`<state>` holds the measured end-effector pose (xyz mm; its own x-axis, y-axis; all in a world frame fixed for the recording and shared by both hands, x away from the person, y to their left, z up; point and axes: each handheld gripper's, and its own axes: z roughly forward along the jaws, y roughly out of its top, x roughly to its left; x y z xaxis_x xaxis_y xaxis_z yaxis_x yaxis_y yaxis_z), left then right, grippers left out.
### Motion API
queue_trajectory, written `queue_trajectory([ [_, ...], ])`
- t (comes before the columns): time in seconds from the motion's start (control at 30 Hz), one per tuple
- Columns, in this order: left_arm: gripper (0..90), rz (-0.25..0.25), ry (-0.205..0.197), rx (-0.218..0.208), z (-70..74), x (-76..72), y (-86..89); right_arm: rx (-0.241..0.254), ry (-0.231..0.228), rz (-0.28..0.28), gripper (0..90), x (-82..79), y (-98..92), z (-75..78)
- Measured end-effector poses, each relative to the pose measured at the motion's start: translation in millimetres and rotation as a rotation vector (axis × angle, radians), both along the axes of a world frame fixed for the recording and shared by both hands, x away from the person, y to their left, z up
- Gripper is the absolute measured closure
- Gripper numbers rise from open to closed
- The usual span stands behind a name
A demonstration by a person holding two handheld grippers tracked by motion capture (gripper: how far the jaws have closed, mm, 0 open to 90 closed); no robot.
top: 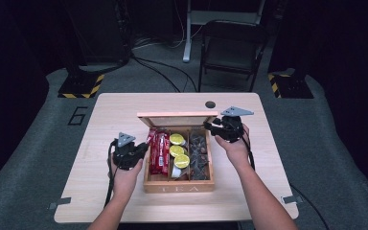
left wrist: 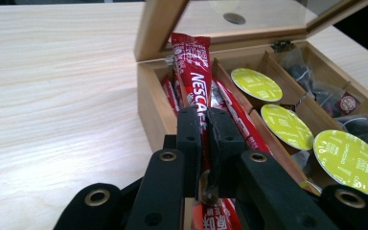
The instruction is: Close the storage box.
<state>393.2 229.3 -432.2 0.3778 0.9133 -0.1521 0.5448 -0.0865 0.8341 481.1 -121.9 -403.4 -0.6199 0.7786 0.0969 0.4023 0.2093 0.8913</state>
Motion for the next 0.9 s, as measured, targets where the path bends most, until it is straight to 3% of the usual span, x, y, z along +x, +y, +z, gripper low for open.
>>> queue_trajectory([
  [0.57,84.2,0.059,-0.009,0.019,17.6,-11.9,43.9,0.002,-0.001,0.000,57.7,0.3,-0.2,0.0],
  [0.9,84.2,0.090,-0.018,0.020,23.7,-13.8,58.0,0.003,-0.001,0.001,57.7,0.4,-0.2,-0.1],
])
